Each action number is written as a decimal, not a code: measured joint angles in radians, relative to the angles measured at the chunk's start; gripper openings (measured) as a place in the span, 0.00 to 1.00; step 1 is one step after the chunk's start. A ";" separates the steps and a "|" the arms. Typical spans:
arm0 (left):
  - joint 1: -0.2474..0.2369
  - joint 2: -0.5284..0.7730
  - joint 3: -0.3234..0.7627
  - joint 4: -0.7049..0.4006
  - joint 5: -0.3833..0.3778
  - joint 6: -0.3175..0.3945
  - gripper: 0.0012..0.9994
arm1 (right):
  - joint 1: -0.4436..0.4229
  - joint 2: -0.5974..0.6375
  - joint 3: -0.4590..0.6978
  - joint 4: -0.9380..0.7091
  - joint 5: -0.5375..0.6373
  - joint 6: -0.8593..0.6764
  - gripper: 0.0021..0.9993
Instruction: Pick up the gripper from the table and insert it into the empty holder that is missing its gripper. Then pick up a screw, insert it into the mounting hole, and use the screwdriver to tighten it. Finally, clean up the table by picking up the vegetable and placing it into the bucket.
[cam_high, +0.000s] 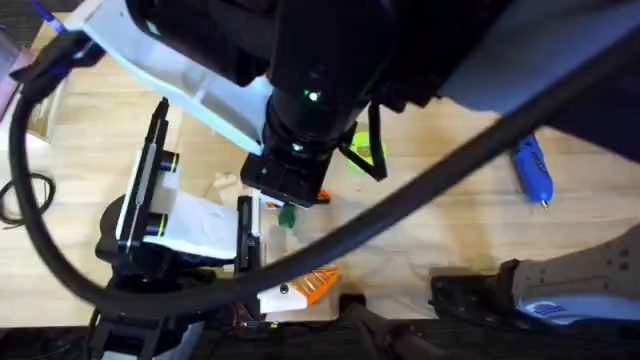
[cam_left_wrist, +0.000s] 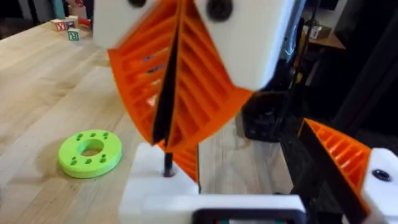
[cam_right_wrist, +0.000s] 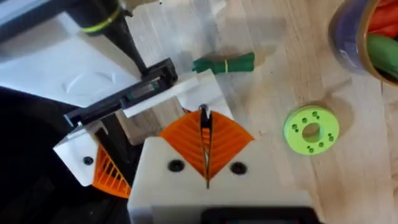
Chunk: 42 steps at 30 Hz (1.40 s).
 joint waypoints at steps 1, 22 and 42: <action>0.000 0.000 0.000 0.000 0.000 0.000 0.99 | 0.000 0.001 0.000 0.005 0.000 -0.001 0.00; 0.000 0.000 0.000 0.001 -0.001 0.000 0.99 | 0.000 0.007 0.000 -0.003 0.027 -0.016 0.00; 0.000 0.000 0.000 0.001 -0.001 0.000 0.99 | 0.000 0.007 0.000 -0.011 0.019 -0.016 0.00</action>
